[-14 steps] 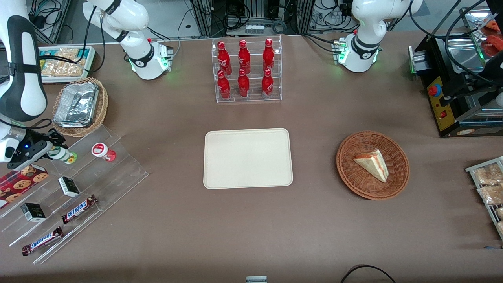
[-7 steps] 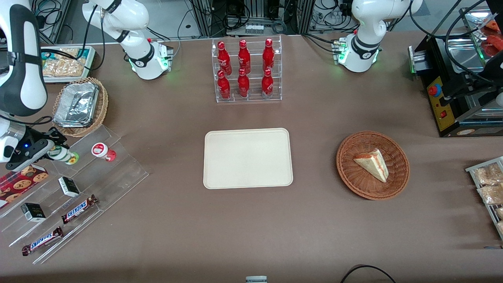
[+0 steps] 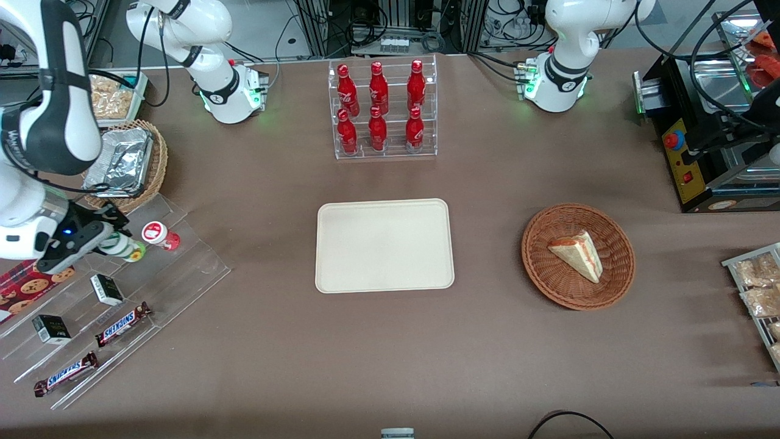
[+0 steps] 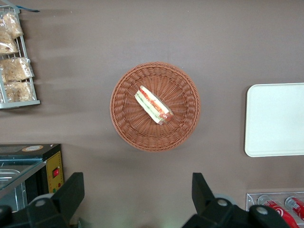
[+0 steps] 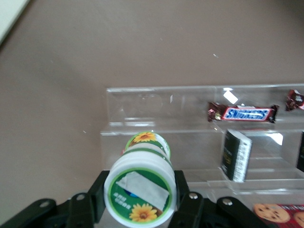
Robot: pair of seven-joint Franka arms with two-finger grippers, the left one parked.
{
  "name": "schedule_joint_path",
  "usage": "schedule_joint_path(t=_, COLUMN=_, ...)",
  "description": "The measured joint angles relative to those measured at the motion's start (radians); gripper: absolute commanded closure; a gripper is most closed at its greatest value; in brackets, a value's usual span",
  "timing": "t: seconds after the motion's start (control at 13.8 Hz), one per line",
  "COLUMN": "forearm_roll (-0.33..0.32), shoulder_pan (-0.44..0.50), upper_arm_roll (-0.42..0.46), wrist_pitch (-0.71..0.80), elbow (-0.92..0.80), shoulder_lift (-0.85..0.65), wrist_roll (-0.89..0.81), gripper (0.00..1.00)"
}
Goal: Place green gum on tray
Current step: 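Lift the gum jar off the stand and carry it over the cream tray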
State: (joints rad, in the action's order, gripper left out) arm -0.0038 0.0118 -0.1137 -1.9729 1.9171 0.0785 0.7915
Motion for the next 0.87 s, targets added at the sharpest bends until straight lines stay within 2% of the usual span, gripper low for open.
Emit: schedule_joint_path(t=0.87, forearm_roll=-0.007, shoulder_pan=0.331, upper_arm_roll=0.003, wrist_pitch=0.008, elbow=-0.005, shoulder_lift=0.041, wrist_roll=-0.55, gripper=1.0)
